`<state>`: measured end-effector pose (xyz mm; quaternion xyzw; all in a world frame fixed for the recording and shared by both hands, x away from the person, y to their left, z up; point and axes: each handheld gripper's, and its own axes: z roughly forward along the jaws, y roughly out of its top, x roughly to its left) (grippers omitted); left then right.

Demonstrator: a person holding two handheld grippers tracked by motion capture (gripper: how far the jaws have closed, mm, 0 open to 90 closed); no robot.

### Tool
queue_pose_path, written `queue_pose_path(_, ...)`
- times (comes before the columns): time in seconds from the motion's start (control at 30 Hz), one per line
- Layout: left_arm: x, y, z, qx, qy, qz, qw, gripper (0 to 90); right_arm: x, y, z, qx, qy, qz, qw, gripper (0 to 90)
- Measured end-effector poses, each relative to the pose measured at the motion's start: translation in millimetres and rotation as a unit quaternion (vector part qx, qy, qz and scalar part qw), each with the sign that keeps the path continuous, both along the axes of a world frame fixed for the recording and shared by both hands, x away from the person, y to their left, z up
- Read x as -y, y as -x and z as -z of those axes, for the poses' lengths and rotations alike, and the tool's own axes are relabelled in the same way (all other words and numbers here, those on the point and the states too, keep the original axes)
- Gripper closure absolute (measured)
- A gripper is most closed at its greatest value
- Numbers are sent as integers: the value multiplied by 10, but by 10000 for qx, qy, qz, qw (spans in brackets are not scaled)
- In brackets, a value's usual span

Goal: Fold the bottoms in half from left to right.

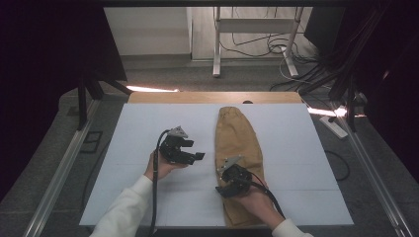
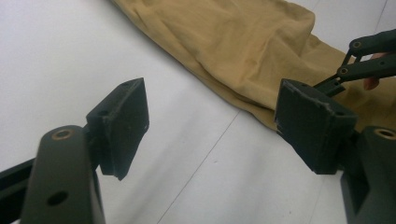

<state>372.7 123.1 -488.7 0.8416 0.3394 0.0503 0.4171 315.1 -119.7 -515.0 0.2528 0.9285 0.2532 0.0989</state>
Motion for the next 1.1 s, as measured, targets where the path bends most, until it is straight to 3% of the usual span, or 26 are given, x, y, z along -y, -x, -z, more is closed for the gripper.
queue_pose_path(0.1, -4, -5, 5, -39, 31, -3, 10000, 259, 17, -8, -10, 10, 16, 1, 10000, 460)
queue_pose_path(0.33, 7, -1, 3, -28, 38, 13, 10000, 259, 80, -36, -49, 7, 146, 70, 9999, 749)
queue_pose_path(0.43, 6, -4, 8, -42, 33, 4, 10000, 258, 88, -36, -55, 10, 176, 59, 9998, 823)
queue_pose_path(0.57, 0, -7, 6, -21, 22, -3, 10000, 258, 78, -24, -56, 66, 158, -29, 9998, 842)
queue_pose_path(0.73, -6, -14, 14, -37, 18, -15, 10000, 258, 49, 10, -85, 166, -199, -243, 9994, 847)
queue_pose_path(0.87, -9, -15, 15, -40, 17, -20, 10000, 258, -2, 51, -100, 77, -408, -511, 9978, 846)
queue_pose_path(1.1, -9, -16, 15, -36, 4, -12, 10000, 258, -125, 148, -44, -24, -448, -967, 9943, 845)
